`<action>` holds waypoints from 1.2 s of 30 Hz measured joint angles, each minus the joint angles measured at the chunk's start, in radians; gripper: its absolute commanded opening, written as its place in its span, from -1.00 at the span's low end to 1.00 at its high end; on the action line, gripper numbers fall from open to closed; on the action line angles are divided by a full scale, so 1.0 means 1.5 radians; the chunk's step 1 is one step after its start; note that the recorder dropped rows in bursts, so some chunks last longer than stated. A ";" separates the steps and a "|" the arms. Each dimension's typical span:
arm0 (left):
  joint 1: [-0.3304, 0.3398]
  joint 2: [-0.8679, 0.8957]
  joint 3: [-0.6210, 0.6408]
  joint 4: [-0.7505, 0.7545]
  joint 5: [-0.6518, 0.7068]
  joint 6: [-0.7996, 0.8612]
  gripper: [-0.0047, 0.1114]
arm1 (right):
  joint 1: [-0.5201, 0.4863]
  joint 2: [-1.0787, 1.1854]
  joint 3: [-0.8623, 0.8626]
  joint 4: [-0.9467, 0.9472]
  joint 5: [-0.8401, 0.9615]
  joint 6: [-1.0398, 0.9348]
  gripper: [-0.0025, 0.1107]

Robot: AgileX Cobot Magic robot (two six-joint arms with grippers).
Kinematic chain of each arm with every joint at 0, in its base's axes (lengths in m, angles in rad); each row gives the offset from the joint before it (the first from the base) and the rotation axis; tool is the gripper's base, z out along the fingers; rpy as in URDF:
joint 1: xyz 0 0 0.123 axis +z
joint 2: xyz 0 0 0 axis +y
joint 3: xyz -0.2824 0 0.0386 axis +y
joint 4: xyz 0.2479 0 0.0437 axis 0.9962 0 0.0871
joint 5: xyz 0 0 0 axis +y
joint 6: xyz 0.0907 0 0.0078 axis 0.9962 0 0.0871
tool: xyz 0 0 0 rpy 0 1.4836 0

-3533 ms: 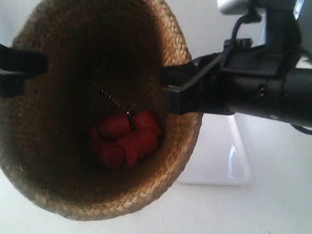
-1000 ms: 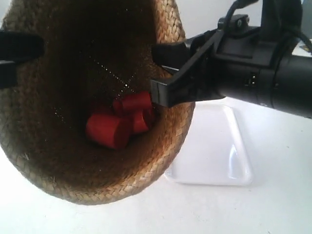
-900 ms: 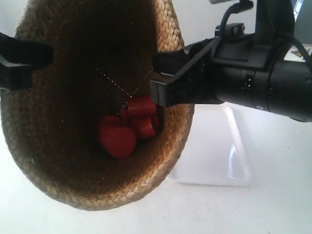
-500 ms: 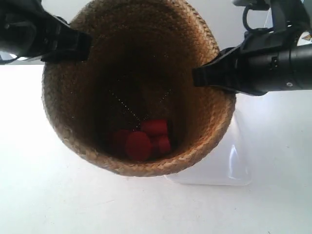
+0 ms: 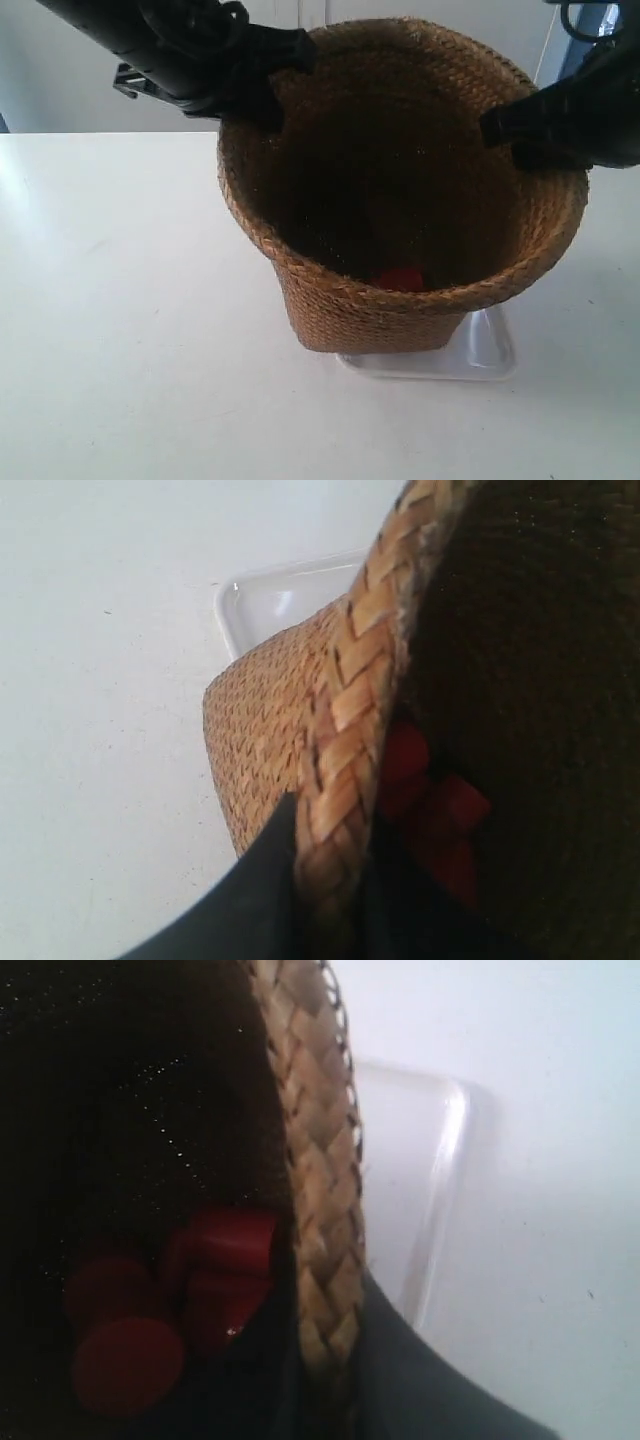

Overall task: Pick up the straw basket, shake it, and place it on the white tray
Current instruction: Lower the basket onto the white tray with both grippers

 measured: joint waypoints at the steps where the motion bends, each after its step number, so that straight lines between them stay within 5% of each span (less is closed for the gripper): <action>1: 0.000 0.010 -0.005 -0.007 0.005 0.005 -0.92 | -0.003 0.008 0.000 0.000 0.005 0.000 -0.96; 21: -0.003 0.153 -0.167 -0.061 0.036 0.022 -0.92 | -0.059 0.081 -0.098 -0.019 0.076 -0.033 -0.96; 36: -0.003 0.188 -0.176 -0.064 0.045 0.031 -0.92 | -0.060 0.114 -0.098 -0.023 0.084 -0.039 -0.91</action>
